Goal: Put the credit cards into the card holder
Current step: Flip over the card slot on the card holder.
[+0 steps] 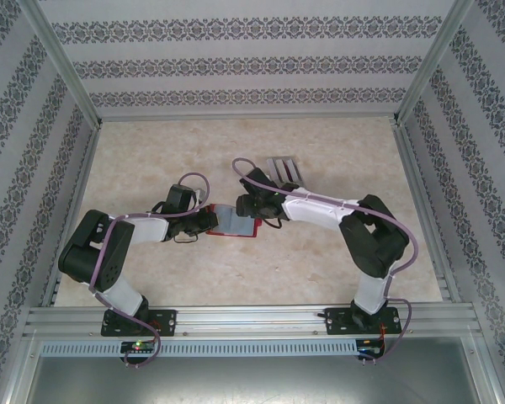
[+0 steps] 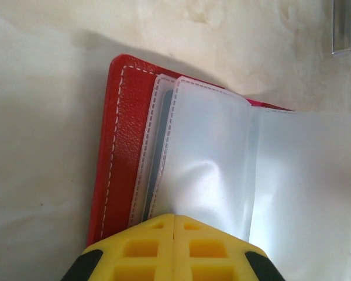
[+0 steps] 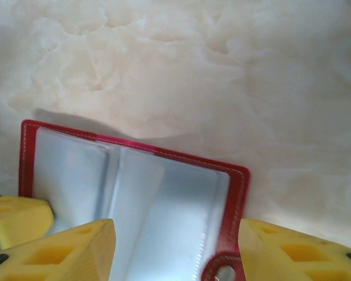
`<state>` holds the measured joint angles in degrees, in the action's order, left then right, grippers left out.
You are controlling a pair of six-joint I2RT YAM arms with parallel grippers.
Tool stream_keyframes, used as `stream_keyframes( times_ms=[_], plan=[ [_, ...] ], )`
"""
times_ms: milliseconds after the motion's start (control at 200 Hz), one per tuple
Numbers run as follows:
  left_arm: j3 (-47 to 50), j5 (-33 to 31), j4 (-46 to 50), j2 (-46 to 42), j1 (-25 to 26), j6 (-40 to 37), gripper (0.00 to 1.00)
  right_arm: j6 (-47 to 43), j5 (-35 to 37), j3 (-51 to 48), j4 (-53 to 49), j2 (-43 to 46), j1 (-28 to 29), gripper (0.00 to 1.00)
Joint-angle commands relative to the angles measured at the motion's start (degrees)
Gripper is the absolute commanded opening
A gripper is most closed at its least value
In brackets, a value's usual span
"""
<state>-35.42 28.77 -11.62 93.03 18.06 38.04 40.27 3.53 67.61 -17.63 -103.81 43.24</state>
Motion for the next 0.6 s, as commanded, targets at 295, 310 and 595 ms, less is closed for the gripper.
stream_keyframes(
  times_ms=[295,310,595],
  plan=[
    [1.4,-4.6,5.0,-0.4,0.0,0.1,0.00,-2.6,2.2,0.1,-0.7,5.7,3.6,0.52],
    [1.3,-4.3,5.0,-0.5,0.0,0.1,0.00,-2.5,1.8,0.1,-0.2,5.6,3.7,0.52],
    [4.0,-5.3,3.6,-9.1,-0.1,-1.5,0.25,-12.6,9.1,3.0,-4.0,7.7,-1.0,0.56]
  ],
)
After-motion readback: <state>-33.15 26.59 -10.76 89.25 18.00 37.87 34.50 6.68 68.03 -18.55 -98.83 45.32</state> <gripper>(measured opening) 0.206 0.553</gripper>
